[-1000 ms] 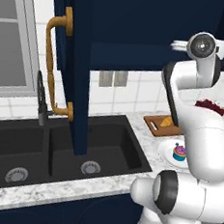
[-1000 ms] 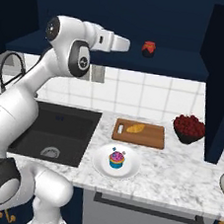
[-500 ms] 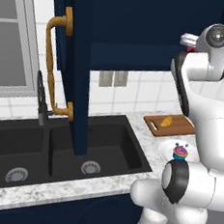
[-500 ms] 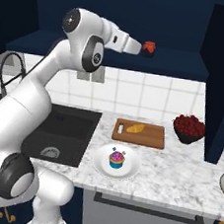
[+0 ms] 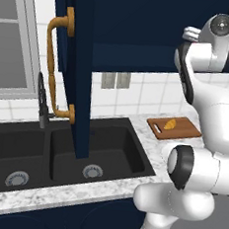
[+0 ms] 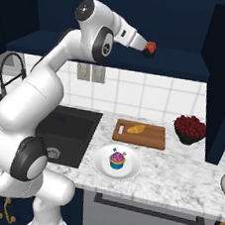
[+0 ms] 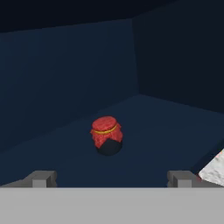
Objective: From the different types of pastries on the counter, select a croissant and place it on the cutting board. Then retrieve a jar of jam from the cabinet and place it alongside the croissant on the cutting board.
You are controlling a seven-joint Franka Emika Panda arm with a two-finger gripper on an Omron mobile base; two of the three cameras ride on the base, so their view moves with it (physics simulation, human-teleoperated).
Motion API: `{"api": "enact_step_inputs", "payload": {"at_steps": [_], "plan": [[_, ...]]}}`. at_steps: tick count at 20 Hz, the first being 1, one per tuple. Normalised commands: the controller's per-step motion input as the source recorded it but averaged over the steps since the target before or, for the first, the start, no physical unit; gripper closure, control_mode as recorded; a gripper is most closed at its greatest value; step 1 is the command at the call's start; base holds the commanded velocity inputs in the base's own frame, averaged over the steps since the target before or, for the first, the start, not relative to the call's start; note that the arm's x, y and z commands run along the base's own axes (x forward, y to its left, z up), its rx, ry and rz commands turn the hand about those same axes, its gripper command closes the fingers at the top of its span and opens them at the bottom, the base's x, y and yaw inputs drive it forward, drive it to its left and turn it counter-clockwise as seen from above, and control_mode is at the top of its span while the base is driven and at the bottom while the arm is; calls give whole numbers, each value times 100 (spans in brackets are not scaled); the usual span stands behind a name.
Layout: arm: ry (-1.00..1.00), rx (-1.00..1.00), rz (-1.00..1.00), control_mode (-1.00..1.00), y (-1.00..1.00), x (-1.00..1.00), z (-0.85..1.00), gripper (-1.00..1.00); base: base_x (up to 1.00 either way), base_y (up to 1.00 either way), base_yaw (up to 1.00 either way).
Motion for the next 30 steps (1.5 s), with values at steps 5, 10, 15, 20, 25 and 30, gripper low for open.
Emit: {"api": "enact_step_inputs", "payload": {"at_steps": [5, 10, 15, 20, 25, 30], "plan": [[0, 15, 0, -100, -27, 30, 0, -100, 0, 0, 0], [1, 9, 0, -100, -17, 26, -13, -100, 0, 0, 0], [0, 0, 0, -100, 0, 2, 0, -100, 0, 0, 0], [0, 0, 0, -100, 0, 18, -11, -100, 0, 0, 0], [0, 0, 0, -100, 0, 26, -30, -100, 0, 0, 0], [0, 1, 1, -100, -1, 12, -9, -100, 0, 0, 0]]}}
